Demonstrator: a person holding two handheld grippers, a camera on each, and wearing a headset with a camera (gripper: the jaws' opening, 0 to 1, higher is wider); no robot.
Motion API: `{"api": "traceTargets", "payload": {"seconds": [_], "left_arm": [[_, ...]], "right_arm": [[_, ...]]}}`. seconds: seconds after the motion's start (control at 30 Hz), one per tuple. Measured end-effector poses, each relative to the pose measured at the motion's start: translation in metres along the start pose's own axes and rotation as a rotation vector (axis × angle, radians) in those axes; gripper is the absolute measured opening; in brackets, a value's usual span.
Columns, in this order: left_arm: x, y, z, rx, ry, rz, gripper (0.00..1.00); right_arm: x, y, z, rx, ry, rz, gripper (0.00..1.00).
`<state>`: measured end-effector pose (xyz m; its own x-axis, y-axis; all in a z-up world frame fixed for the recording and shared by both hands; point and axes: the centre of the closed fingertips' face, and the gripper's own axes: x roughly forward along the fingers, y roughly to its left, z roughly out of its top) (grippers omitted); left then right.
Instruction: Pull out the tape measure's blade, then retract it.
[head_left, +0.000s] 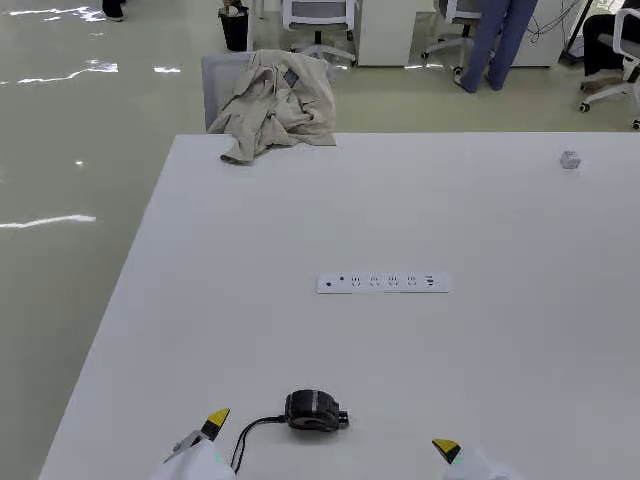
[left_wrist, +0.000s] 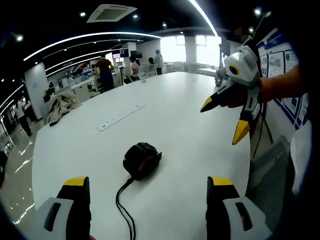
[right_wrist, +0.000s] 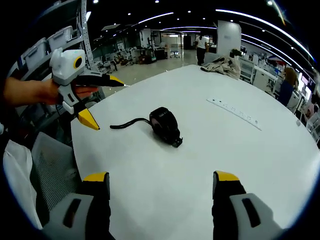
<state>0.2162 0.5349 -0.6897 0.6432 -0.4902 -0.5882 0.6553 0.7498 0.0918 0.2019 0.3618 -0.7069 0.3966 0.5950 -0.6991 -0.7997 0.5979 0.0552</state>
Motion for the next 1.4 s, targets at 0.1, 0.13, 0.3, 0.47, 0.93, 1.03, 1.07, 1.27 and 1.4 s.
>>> {"api": "traceTargets", "payload": {"seconds": [0.1, 0.13, 0.3, 0.47, 0.93, 1.03, 1.07, 1.27, 1.4], "left_arm": [[0.005, 0.002, 0.003, 0.025, -0.003, -0.015, 0.93], [0.007, 0.002, 0.004, 0.033, -0.001, -0.021, 0.93], [0.019, 0.004, 0.004, 0.086, 0.013, -0.056, 0.93], [0.030, 0.005, 0.002, 0.139, 0.028, -0.095, 0.91], [0.062, 0.008, -0.008, 0.245, 0.085, -0.178, 0.87], [0.070, 0.007, -0.005, 0.242, 0.078, -0.197, 0.86], [0.071, 0.006, -0.005, 0.254, 0.082, -0.202, 0.86], [0.081, 0.006, -0.004, 0.271, 0.094, -0.234, 0.82], [0.087, 0.006, -0.002, 0.291, 0.101, -0.251, 0.81]], "right_arm": [[0.004, -0.002, 0.001, -0.022, 0.008, 0.004, 0.86], [0.005, -0.003, 0.001, -0.029, 0.012, 0.008, 0.86], [0.014, -0.007, -0.001, -0.060, 0.029, 0.021, 0.86], [0.023, -0.009, -0.001, -0.089, 0.040, 0.043, 0.84], [0.050, -0.012, 0.002, -0.149, 0.042, 0.113, 0.80], [0.055, -0.011, 0.003, -0.176, 0.040, 0.135, 0.79], [0.056, -0.012, 0.003, -0.183, 0.041, 0.138, 0.78], [0.064, -0.014, 0.005, -0.233, 0.042, 0.155, 0.72], [0.070, -0.017, 0.005, -0.255, 0.051, 0.167, 0.71]]}}
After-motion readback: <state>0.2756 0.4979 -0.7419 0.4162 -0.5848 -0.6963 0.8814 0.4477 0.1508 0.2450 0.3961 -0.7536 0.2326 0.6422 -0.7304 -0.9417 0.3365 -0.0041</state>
